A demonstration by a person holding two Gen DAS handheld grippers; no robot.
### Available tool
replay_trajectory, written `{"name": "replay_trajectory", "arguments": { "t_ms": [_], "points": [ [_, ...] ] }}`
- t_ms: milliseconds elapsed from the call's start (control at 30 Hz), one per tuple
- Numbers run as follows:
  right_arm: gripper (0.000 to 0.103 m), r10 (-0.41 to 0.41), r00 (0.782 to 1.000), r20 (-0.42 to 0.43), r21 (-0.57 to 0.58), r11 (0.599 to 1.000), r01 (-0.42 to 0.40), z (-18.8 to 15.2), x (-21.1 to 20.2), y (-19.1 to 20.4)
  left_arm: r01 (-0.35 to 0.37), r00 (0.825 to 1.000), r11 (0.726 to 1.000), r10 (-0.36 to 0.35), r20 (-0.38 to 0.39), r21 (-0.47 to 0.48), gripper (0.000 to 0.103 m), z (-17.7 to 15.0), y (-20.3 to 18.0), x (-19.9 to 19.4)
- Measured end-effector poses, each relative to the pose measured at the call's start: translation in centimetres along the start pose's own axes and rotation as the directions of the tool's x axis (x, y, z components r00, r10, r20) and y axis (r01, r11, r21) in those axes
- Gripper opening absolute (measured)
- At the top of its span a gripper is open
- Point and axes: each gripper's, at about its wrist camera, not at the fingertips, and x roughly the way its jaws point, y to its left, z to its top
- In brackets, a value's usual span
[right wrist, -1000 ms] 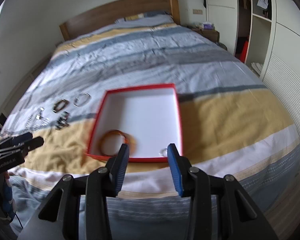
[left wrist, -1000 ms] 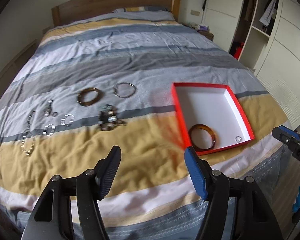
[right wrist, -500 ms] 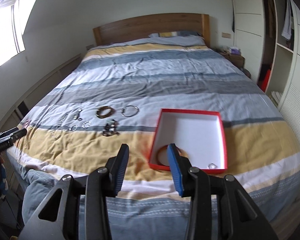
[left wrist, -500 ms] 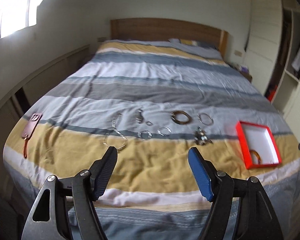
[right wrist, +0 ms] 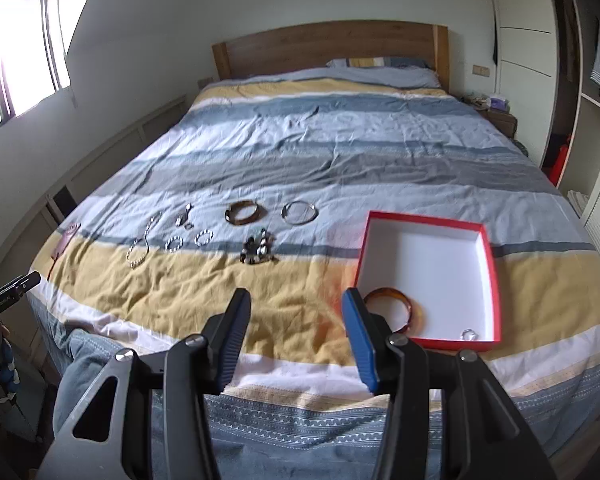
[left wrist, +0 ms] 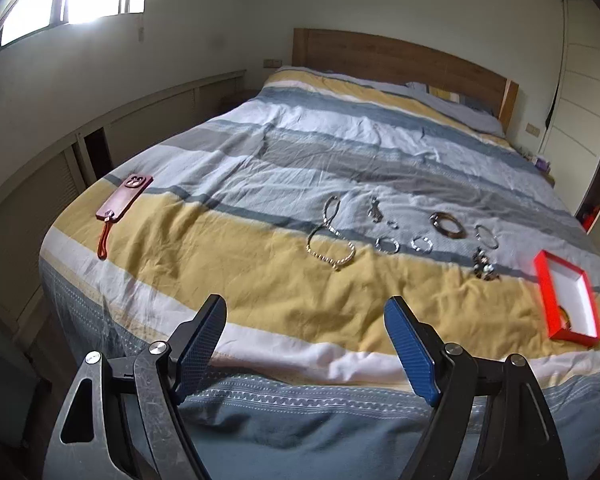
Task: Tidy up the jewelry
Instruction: 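Withdraw both tools from the box toward the remaining jewelry, then grasp the pearl necklace with the left tool while the right tool grasps the beaded bracelet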
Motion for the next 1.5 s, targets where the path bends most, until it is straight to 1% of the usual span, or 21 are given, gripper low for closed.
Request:
{"name": "replay_trajectory", "arguments": {
  "t_ms": [200,300,533,633,700,767,800,900,1100,1267,1333,1500],
  "points": [
    [0.046,0.009,0.998,-0.064,0.009,1.0,-0.008,-0.4,3.7,0.3,0.007,0.998,1.0,-0.005,-0.07,0.021,0.08,-1.5,-0.8,3.3],
    [0.046,0.019,0.995,-0.099,0.015,1.0,-0.017,-0.5,5.9,0.6,0.011,0.994,1.0,-0.01,-0.107,0.011,0.08,-2.1,-0.8,5.1],
    [0.046,0.055,0.983,-0.176,0.01,0.998,-0.054,-0.8,10.5,1.7,-0.031,0.983,0.999,0.03,-0.183,-0.005,0.08,-3.8,0.0,9.1],
    [0.046,0.068,0.977,-0.202,0.009,0.998,-0.068,-0.9,12.2,2.0,-0.024,0.976,0.999,0.018,-0.219,-0.026,0.08,-4.3,0.1,10.5],
    [0.046,0.078,0.973,-0.216,0.006,0.997,-0.079,-0.7,13.6,2.3,-0.013,0.974,1.0,0.007,-0.228,-0.026,0.08,-4.3,0.0,11.1],
    [0.046,0.092,0.969,-0.228,0.005,0.996,-0.093,-0.3,15.0,2.7,-0.005,0.975,1.0,0.0,-0.223,-0.022,0.081,-3.8,-0.1,11.6],
    [0.046,0.097,0.968,-0.232,0.002,0.995,-0.099,0.0,15.6,2.9,-0.003,0.976,1.0,-0.002,-0.218,-0.024,0.084,-3.4,-0.2,11.8],
    [0.046,0.113,0.964,-0.242,-0.011,0.993,-0.119,1.0,17.9,3.8,-0.005,0.978,0.999,-0.004,-0.21,-0.039,0.086,-1.7,-0.2,13.1],
    [0.046,0.132,0.958,-0.253,-0.018,0.99,-0.142,2.9,21.7,4.8,-0.004,0.974,0.999,-0.008,-0.225,-0.052,0.086,1.2,-0.9,16.7],
    [0.047,0.132,0.958,-0.256,-0.011,0.99,-0.139,4.1,24.2,4.7,0.005,0.973,0.999,-0.014,-0.229,-0.04,0.086,3.1,-1.9,19.6],
    [0.05,0.13,0.958,-0.255,-0.011,0.99,-0.137,4.5,25.0,4.6,0.011,0.972,0.999,-0.022,-0.234,-0.05,0.086,3.6,-1.9,20.6],
    [0.052,0.127,0.957,-0.263,-0.029,0.99,-0.139,5.2,26.8,4.9,0.024,0.975,0.996,-0.042,-0.22,-0.082,0.086,5.6,-1.9,22.9]
  ]
}}
